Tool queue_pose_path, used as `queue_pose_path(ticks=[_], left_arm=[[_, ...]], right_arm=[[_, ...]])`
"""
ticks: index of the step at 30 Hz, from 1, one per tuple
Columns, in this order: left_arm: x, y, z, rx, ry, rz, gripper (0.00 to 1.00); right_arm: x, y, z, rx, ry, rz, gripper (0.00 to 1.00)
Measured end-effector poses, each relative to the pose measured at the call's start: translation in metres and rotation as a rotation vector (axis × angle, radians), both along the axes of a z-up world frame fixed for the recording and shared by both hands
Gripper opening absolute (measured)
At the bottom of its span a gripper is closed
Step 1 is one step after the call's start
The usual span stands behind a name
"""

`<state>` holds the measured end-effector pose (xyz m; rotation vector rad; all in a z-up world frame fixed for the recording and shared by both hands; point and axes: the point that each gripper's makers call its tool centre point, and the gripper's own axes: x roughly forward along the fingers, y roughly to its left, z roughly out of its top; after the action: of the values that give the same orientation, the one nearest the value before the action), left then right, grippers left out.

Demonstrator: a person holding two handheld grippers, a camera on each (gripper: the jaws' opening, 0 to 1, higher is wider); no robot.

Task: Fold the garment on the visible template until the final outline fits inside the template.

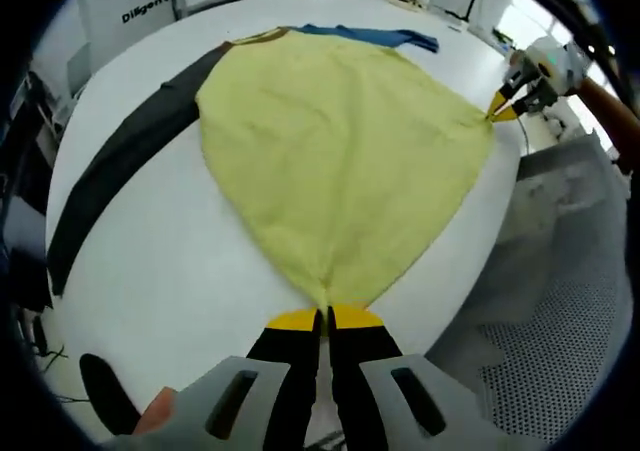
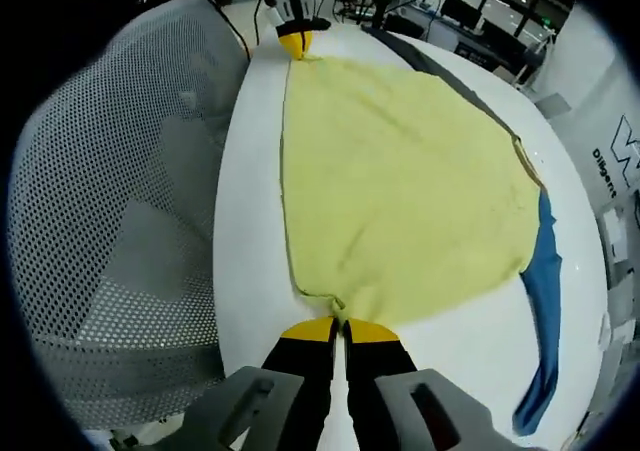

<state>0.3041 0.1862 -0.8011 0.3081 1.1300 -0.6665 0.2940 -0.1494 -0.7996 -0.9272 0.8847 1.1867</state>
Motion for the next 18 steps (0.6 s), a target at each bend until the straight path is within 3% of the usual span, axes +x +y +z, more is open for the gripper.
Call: queue_pose_path(ticks=[18], left_arm=[[-0.033,0.007,-0.004,0.022,0.028,-0.035,0.00]], right_arm=[[-0.047,0.002,-0.007,-0.023,0.174,0.082,0.00]])
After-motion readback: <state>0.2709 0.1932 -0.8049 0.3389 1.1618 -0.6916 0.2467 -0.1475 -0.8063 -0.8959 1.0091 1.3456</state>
